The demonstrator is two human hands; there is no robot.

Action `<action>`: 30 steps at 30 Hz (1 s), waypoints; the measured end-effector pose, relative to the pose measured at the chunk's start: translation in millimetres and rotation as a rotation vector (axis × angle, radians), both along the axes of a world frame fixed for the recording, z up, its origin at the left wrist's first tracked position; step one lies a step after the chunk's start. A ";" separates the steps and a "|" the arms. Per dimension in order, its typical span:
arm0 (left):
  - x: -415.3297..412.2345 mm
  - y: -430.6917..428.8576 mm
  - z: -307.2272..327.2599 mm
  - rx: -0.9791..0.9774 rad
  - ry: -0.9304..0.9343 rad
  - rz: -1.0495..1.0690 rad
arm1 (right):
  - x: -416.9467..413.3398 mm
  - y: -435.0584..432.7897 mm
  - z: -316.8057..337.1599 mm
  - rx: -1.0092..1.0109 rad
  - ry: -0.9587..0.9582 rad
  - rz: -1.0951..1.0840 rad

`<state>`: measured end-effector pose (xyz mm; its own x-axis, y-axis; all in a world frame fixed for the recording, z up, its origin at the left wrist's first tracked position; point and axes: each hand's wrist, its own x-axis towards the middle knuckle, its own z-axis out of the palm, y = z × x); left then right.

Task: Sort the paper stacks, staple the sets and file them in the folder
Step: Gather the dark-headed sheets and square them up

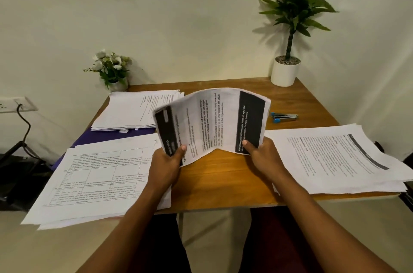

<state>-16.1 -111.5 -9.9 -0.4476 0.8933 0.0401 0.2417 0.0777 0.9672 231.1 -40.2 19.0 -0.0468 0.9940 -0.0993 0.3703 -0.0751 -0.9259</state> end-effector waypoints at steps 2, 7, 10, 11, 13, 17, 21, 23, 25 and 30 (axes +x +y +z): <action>0.2 4.0 6.3 0.019 -0.073 0.044 | -2.1 0.1 1.7 0.023 0.043 -0.096; 15.8 13.1 13.5 -0.010 -0.463 0.094 | -17.2 1.3 2.6 -0.130 0.821 -0.150; 39.3 14.4 14.5 -0.029 -0.620 0.069 | -42.3 -3.6 3.4 -0.113 0.929 0.031; 48.7 14.5 14.0 -0.016 -0.670 0.052 | -50.8 -4.1 5.8 -0.115 0.958 0.049; 64.2 13.2 11.0 0.008 -0.751 0.023 | -62.4 -1.7 8.8 -0.129 0.987 0.055; 59.8 9.5 16.9 0.005 -0.768 -0.034 | -56.0 6.8 16.7 -0.124 0.902 0.095; 7.2 11.3 47.4 0.079 -0.654 0.012 | -23.6 18.2 30.7 -0.059 0.710 0.213; -14.7 11.6 67.7 0.051 -0.442 -0.080 | -10.3 23.8 38.0 -0.040 0.588 0.272; -22.5 11.9 82.7 0.007 -0.258 -0.215 | -1.8 27.2 43.4 -0.033 0.463 0.313; 2.4 17.2 92.7 0.054 -0.122 -0.274 | -7.0 23.8 56.9 0.040 0.246 0.317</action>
<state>-13.7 -94.2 82.7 -0.1942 0.9796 0.0517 0.1284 -0.0269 0.9914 224.1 -16.4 75.9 -0.3693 0.9293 -0.0086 0.1364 0.0451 -0.9896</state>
